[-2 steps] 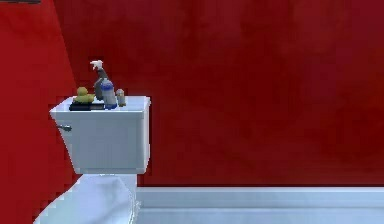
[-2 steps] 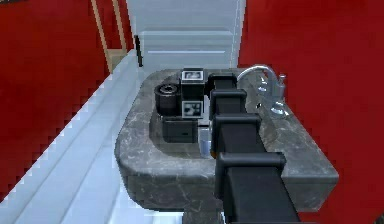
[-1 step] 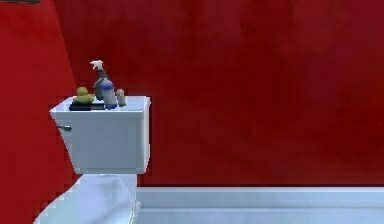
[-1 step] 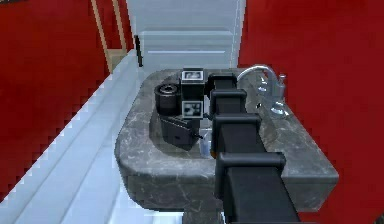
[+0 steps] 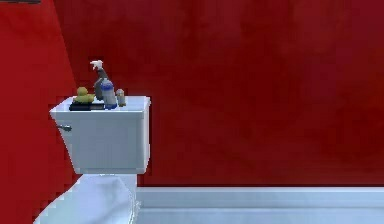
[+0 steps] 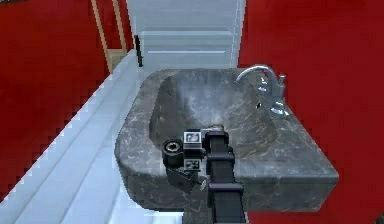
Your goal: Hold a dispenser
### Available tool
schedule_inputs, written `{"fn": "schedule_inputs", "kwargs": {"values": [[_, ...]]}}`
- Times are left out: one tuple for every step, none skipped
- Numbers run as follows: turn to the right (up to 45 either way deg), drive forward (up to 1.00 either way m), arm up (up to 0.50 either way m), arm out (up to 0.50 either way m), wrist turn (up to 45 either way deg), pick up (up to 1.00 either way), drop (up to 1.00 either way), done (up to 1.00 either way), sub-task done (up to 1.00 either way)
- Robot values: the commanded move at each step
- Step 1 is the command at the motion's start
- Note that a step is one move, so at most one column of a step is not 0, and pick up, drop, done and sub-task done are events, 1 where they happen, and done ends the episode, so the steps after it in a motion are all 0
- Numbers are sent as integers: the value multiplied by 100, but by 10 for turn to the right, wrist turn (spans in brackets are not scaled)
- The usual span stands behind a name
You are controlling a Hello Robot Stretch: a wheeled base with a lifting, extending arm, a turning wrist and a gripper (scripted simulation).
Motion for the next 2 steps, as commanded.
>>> {"fn": "schedule_inputs", "kwargs": {"values": [[0,0,0,0,0,100,0,0,0],[0,0,10,0,0,0,0,0,0]]}}
